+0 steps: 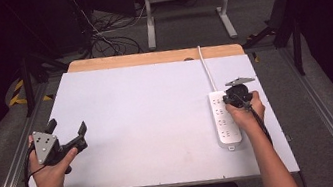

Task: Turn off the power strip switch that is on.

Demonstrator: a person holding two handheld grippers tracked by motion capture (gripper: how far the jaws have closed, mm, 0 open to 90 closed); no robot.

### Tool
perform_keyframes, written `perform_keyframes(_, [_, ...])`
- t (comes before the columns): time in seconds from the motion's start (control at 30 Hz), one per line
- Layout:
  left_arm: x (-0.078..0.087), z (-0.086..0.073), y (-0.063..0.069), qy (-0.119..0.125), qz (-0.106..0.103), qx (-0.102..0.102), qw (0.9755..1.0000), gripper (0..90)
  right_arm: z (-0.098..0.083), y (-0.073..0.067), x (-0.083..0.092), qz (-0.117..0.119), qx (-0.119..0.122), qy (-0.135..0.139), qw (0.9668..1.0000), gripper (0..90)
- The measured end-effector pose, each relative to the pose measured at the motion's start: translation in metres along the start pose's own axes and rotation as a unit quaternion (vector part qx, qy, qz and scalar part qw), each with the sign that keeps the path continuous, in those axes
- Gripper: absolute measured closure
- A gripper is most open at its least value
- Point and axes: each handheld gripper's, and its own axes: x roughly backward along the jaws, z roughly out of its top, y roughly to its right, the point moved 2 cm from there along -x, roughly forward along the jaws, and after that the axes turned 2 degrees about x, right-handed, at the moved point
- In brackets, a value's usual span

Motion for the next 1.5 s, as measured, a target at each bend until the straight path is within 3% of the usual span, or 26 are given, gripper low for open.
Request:
perform_keyframes(0.3, [-0.0006, -0.0001, 0.0001, 0.000, -0.002, 0.002, 1.0000, 9.2, 0.0007, 0.0011, 0.0005, 0.005, -0.007, -0.002, 1.0000, 90.0])
perform_keyframes(0.5, [-0.0011, 0.0001, 0.0002, -0.001, -0.004, 0.002, 1.0000, 10.3, 0.0018, -0.0003, 0.0005, -0.001, 0.007, -0.004, 1.0000, 90.0])
perform_keyframes(0.87, [-0.0012, 0.0005, 0.0000, 0.000, -0.003, 0.003, 1.0000, 10.2, 0.0015, 0.0011, 0.0000, -0.006, 0.008, 0.003, 0.9999, 90.0])
perform_keyframes(0.97, [-0.0010, 0.0006, -0.0001, 0.001, -0.003, 0.003, 1.0000, 10.3, 0.0011, 0.0044, 0.0018, -0.002, -0.002, 0.010, 0.9999, 90.0])
perform_keyframes(1.03, [-0.0010, 0.0007, -0.0002, 0.002, -0.003, 0.004, 1.0000, 10.2, -0.0004, 0.0069, 0.0015, -0.014, -0.002, 0.006, 0.9999, 90.0])
perform_keyframes(1.1, [-0.0006, 0.0010, -0.0003, 0.002, -0.004, 0.003, 1.0000, 10.2, -0.0013, 0.0087, 0.0017, -0.005, -0.009, 0.011, 0.9999, 90.0])
perform_keyframes(1.5, [-0.0003, 0.0011, -0.0006, 0.002, -0.004, 0.005, 1.0000, 10.3, -0.0027, 0.0088, 0.0018, -0.004, -0.007, 0.017, 0.9998, 90.0])
